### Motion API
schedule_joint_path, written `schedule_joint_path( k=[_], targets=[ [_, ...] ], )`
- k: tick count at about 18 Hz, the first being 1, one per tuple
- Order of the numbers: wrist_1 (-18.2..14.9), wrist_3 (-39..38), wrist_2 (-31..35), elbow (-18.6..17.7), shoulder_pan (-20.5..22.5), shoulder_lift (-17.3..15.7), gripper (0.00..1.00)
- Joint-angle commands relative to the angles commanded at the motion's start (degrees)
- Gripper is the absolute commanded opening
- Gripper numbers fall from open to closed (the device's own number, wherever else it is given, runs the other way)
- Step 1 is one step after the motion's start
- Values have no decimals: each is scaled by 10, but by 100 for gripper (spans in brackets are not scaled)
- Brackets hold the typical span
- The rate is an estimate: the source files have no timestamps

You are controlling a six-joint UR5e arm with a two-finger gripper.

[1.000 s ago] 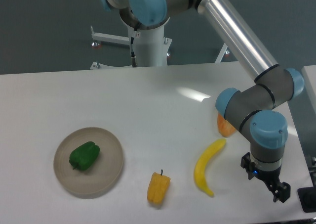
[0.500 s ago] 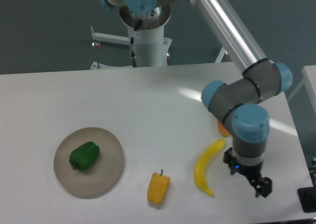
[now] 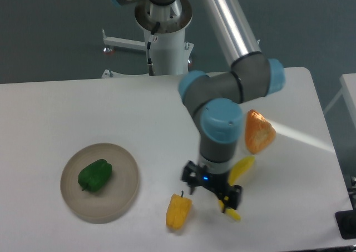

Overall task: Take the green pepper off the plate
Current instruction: 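Move the open gripper over the green pepper on the plate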

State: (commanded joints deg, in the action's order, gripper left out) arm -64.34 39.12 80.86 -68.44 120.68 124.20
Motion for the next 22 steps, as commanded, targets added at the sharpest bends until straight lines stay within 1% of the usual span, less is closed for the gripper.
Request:
schedule_joint_path(
  k=[1, 4, 6, 7, 8, 11, 12, 14, 15, 22],
  targets=[
    [4, -11, 0, -30, -8, -13, 100],
    [57, -50, -5, -112, -23, -47, 100],
    [82, -62, -17, -154, -33, -68, 100],
    [88, -64, -18, -170, -42, -76, 100],
    [95, -69, -18, -179, -54, -82, 100],
    [115, -86, -18, -201, -80, -84, 100],
    [126, -86, -18, -206, -88, -82, 100],
    [161, -85, -18, -219, -98, -76, 100],
    [171, -85, -18, -223, -102, -74, 100],
    [173, -80, -18, -227, -117, -66, 100]
  ],
)
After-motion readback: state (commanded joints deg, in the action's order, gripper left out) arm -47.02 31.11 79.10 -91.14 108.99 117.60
